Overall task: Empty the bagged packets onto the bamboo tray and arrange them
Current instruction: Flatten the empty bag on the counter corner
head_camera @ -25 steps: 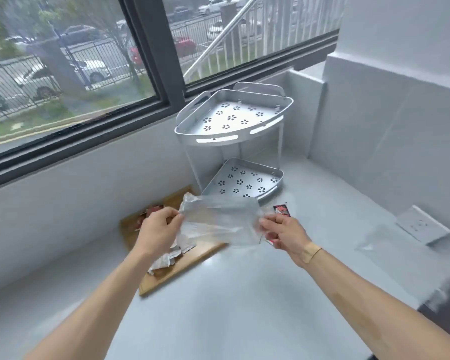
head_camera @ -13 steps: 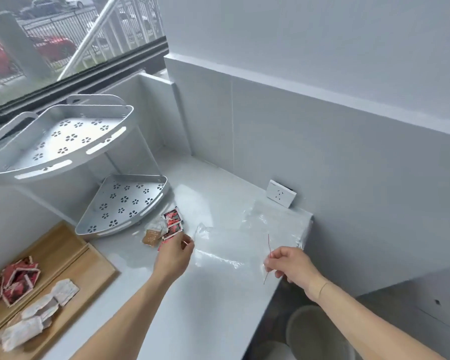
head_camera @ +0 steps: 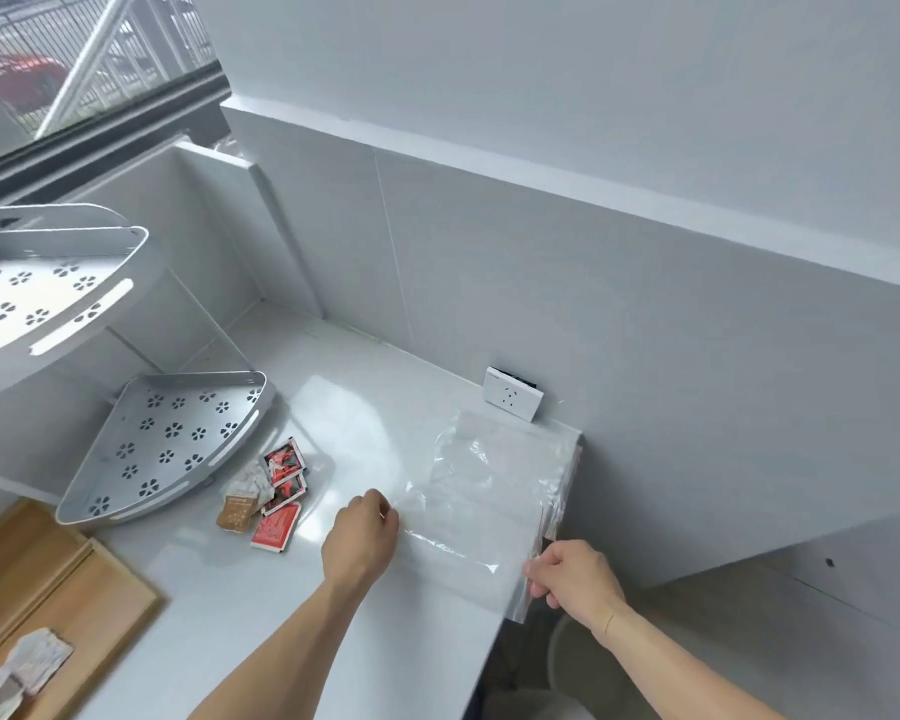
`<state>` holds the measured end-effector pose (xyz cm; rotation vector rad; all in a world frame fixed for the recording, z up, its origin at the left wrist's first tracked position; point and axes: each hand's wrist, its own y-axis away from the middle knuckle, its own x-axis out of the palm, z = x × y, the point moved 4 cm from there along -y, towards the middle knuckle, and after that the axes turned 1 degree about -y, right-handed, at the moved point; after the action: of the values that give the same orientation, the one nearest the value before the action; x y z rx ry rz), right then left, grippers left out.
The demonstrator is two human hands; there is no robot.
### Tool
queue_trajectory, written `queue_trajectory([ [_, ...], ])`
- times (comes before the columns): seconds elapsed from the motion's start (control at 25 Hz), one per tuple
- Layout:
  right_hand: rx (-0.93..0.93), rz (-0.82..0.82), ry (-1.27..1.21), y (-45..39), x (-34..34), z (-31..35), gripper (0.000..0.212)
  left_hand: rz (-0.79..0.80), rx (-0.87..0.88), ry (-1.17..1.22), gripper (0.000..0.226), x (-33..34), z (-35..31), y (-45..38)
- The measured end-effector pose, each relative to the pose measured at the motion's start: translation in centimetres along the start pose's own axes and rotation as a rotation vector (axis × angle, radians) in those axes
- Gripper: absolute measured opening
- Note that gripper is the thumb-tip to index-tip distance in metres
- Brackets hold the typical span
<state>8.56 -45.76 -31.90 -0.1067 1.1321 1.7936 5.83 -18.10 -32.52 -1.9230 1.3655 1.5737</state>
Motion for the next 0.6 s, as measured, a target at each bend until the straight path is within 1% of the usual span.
queue_trajectory([
  [0.12, -0.033, 0.008, 0.243, -0.2, -0.2, 0.7, 0.038, -0.018, 0.015, -0.021, 0.022, 0.1, -0.6, -0.1],
  [0.28, -0.155, 0.004, 0.698, -0.4, -2.5, 3.5, 0.059, -0.014, -0.006, 0.042, 0.026, -0.6, 0.0, -0.2],
  [0.36, -0.237, -0.016, 0.864, -0.7, -3.6, 5.8, 0.058, -0.015, -0.008, 0.083, 0.027, -1.1, 1.1, -0.2],
  [0.44, -0.349, -0.028, 0.986, -1.4, -3.6, 8.6, 0.05, -0.02, -0.019, 0.123, 0.026, -1.9, 2.6, 0.1],
  [0.52, -0.463, -0.033, 1.048, -2.3, -2.7, 11.4, 0.043, -0.034, -0.05, 0.146, 0.024, -3.0, 4.2, 0.5],
  [0.6, -0.558, -0.004, 1.05, -3.0, -1.0, 14.0, 0.037, -0.048, -0.094, 0.164, 0.025, -4.0, 6.3, 1.2],
])
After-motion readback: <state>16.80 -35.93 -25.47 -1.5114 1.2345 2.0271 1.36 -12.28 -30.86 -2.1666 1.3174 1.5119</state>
